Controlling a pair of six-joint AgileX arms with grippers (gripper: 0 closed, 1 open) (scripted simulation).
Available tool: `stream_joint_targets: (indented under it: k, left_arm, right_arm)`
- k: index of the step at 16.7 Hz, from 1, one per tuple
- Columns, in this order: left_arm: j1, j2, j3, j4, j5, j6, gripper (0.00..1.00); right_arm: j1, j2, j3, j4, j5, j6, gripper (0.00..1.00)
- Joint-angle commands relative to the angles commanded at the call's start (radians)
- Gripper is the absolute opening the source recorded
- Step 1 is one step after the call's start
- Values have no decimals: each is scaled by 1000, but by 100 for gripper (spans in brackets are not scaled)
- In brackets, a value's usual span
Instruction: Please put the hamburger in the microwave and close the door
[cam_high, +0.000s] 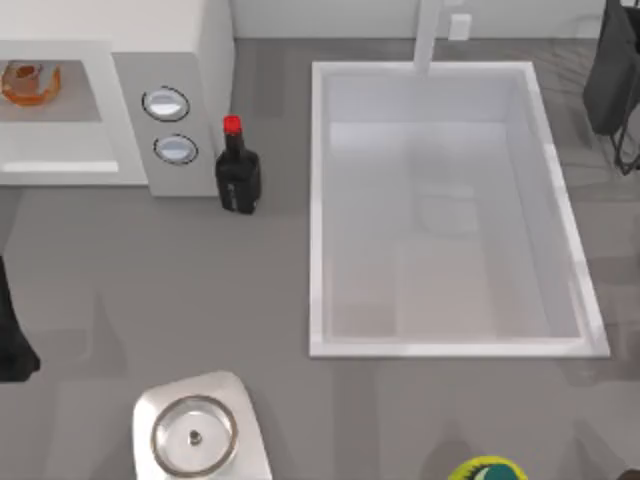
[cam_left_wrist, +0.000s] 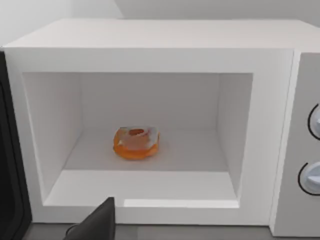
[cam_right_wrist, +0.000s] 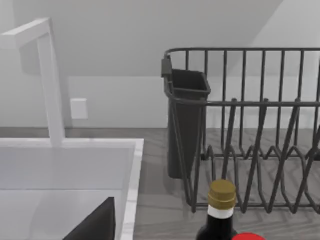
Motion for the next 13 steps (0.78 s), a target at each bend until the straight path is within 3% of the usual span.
stream_joint_targets:
  k: [2, 13]
  left_arm:
    - [0, 0, 0, 0, 0, 0, 100]
    - [0, 0, 0, 0, 0, 0, 17]
  right_arm:
    - [0, 0, 0, 0, 0, 0, 100]
    - [0, 0, 0, 0, 0, 0, 100]
